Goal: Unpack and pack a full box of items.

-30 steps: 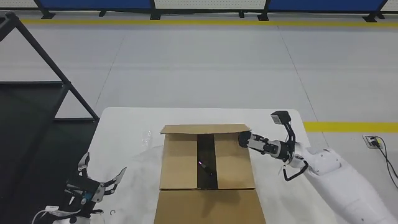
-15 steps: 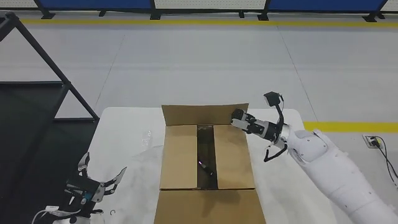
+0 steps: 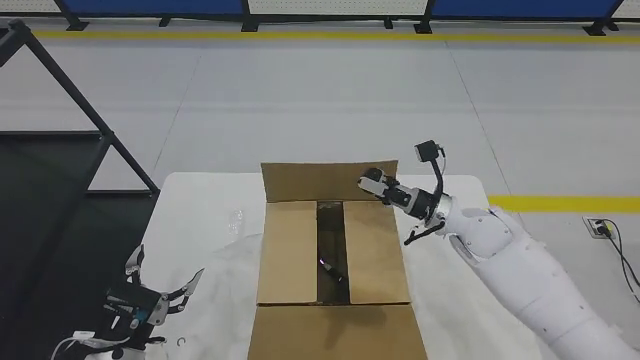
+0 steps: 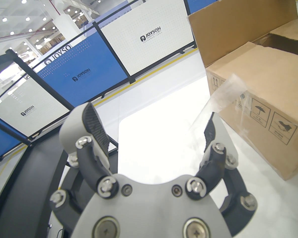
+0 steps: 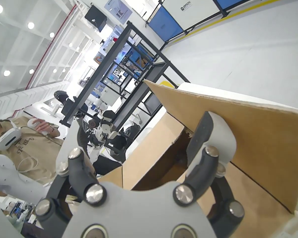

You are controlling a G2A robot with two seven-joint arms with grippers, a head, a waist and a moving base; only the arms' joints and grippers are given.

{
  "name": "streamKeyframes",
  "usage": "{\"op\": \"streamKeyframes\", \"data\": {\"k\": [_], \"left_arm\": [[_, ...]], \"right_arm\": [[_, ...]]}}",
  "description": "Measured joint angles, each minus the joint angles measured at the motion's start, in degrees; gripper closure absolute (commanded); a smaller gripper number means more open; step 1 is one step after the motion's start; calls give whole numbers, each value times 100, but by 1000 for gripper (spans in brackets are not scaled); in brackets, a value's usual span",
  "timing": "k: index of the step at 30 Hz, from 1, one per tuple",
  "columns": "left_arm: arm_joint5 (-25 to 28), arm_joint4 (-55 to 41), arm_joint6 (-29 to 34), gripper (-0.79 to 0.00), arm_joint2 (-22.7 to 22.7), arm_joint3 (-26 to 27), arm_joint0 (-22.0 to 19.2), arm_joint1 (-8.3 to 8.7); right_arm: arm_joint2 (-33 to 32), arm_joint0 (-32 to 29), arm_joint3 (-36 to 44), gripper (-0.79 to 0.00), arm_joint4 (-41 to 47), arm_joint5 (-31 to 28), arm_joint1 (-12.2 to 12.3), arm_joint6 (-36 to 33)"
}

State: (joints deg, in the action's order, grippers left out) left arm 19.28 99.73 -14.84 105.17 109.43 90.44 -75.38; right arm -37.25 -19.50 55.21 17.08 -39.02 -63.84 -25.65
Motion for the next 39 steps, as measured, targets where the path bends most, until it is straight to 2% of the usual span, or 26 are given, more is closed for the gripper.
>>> {"op": "streamKeyframes", "data": {"k": [5,11,17,23,28,32,36,39], "left_arm": [[0,0,0,-785,0,0,0,0],[0,0,0,-785,0,0,0,0],[0,0,0,-785,0,0,0,0],[0,0,0,-785,0,0,0,0],[0,0,0,-785,0,0,0,0],[0,0,0,-785,0,0,0,0],[0,0,0,-785,0,0,0,0],[0,0,0,-785,0,0,0,0]], "right_arm": [[264,378,-632,-785,-130,618,-359,214],[450,758,-1584,-785,279,1101,-752,-423],[510,994,-2252,-785,596,1466,-1045,-1202],[465,1107,-2698,-785,748,1430,-1249,-1503],[196,1079,-2813,-785,1134,590,-1283,-1725],[-119,970,-2664,-785,1702,-26,-1213,-2580],[-355,776,-2280,-785,2220,24,-1114,-3680],[-414,576,-1844,-785,2336,386,-1045,-4347]]}}
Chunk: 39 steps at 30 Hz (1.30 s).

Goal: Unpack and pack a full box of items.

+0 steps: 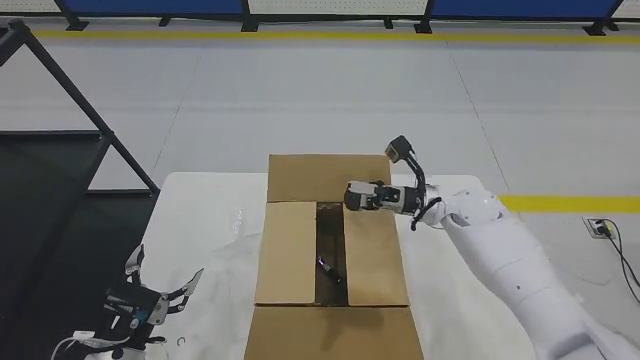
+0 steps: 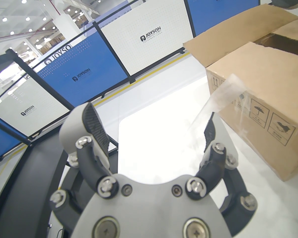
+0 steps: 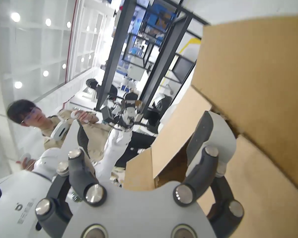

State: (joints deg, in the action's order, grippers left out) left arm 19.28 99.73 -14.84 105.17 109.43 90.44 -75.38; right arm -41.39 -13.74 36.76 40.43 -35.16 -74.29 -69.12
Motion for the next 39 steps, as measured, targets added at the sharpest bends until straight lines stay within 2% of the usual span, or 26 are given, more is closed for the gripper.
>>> {"op": "streamKeyframes", "data": {"k": [2,4,6,13,18,23,26,30,39], "left_arm": [[0,0,0,-785,0,0,0,0],[0,0,0,-785,0,0,0,0],[0,0,0,-785,0,0,0,0],[-1,1,0,-785,-1,2,1,0],[-130,237,2,-785,-47,62,97,22],[-140,403,-66,-785,-75,72,171,53],[-178,424,-82,-785,-85,78,190,67],[-232,410,-86,-785,-98,83,204,81],[-300,417,-60,-785,-179,97,207,115]], "right_arm": [[-34,-147,275,-785,21,272,34,-225],[-103,-227,347,-785,13,441,53,-105],[-129,-233,336,-785,2,470,57,169],[-119,-251,364,-785,-21,491,55,217],[142,-284,858,-785,-825,1447,10,725],[378,-185,1110,-785,-1316,2336,-77,663],[488,-124,1113,-785,-1419,2618,-153,550],[548,-75,1033,-785,-1337,2542,-262,365],[343,39,800,-785,-635,1827,-441,-262]]}}
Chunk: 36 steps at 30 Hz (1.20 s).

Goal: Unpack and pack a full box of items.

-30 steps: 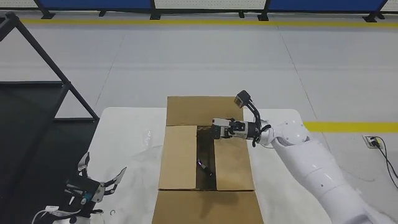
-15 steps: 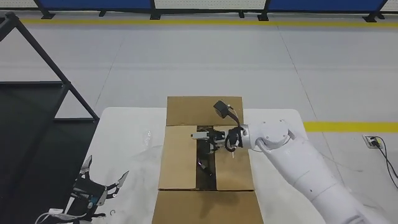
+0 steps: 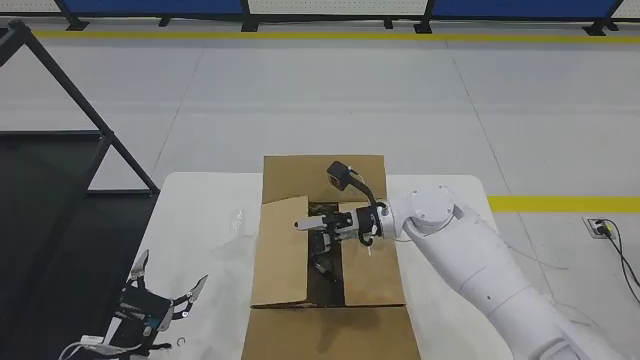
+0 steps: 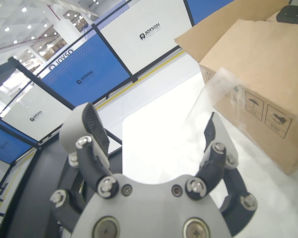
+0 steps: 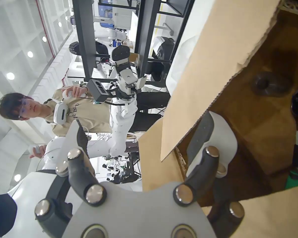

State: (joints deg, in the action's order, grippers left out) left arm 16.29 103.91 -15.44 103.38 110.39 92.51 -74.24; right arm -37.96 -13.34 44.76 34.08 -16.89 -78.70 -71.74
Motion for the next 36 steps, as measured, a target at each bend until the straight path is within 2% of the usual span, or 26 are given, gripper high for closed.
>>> {"op": "streamKeyframes", "data": {"k": [8,18,23,32,36], "left_arm": [[-49,20,-4,-785,-72,25,12,29],[-105,-70,-46,-785,-62,42,62,64],[-170,-126,-59,-785,-71,25,77,76],[-389,-495,-181,-785,112,111,144,90],[-175,-900,-381,-785,277,269,289,103]], "right_arm": [[-79,93,-134,-785,634,-151,-209,-417],[109,322,-660,-785,1040,-30,-650,-215],[199,388,-877,-785,1097,-236,-867,-190],[532,455,-1056,-785,672,-812,-1341,666],[767,502,-1200,-785,340,-898,-1596,1082]]}}
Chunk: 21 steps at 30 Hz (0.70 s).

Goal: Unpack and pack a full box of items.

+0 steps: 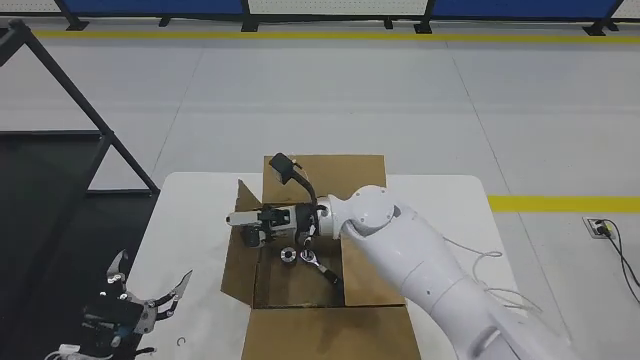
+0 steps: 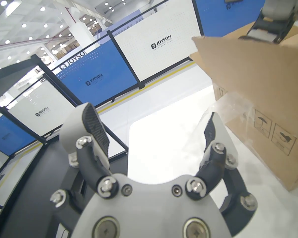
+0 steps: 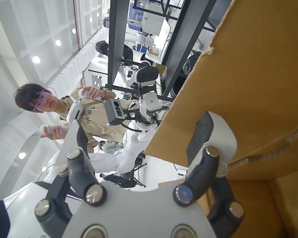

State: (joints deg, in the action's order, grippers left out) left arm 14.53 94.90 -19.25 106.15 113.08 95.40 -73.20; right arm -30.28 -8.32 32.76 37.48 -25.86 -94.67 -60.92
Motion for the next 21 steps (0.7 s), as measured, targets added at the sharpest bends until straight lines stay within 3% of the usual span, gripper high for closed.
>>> {"op": "streamKeyframes", "data": {"k": [9,21], "left_arm": [[330,-42,-369,-785,39,304,318,37],[23,215,438,-785,-473,-24,-120,43]], "right_arm": [[227,123,-672,-785,-211,31,-510,152],[81,222,-1397,-785,-110,-148,-858,-180]]}}
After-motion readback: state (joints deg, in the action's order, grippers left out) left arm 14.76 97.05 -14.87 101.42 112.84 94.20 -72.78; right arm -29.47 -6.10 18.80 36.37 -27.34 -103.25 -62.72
